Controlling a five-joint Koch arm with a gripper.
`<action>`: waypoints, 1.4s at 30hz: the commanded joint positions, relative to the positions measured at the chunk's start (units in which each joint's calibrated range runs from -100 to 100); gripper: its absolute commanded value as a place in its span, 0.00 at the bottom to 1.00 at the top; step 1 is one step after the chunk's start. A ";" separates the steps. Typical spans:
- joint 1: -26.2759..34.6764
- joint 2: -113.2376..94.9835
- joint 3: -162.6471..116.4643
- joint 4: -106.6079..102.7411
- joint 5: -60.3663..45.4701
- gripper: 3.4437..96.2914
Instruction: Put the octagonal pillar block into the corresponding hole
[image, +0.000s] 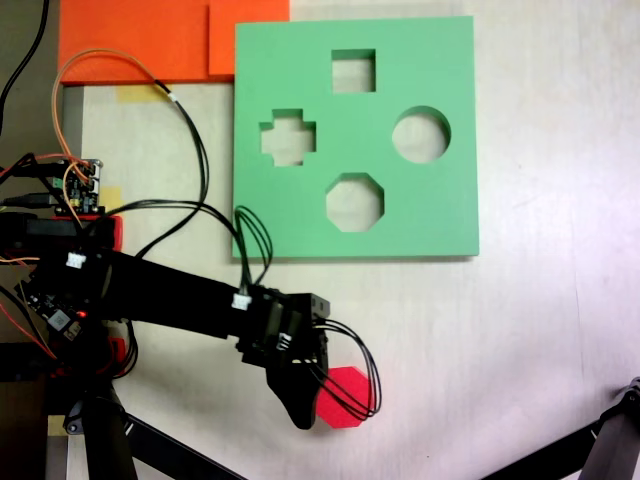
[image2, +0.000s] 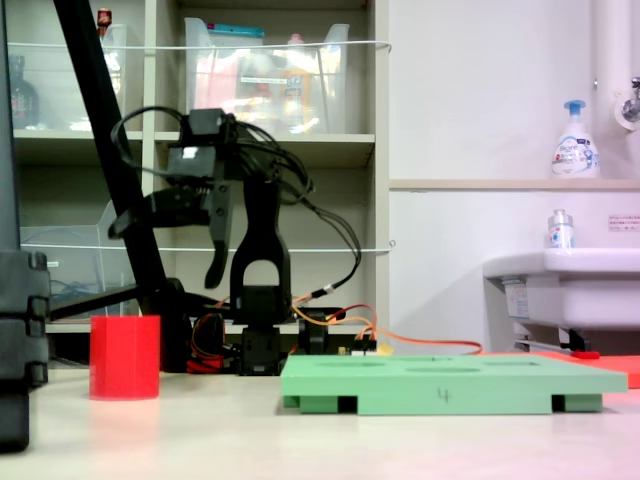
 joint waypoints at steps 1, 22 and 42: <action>-0.83 7.52 6.42 -0.75 -0.44 0.99; -3.42 38.10 13.30 2.82 -2.30 0.99; -3.52 38.66 8.02 3.11 -2.78 0.41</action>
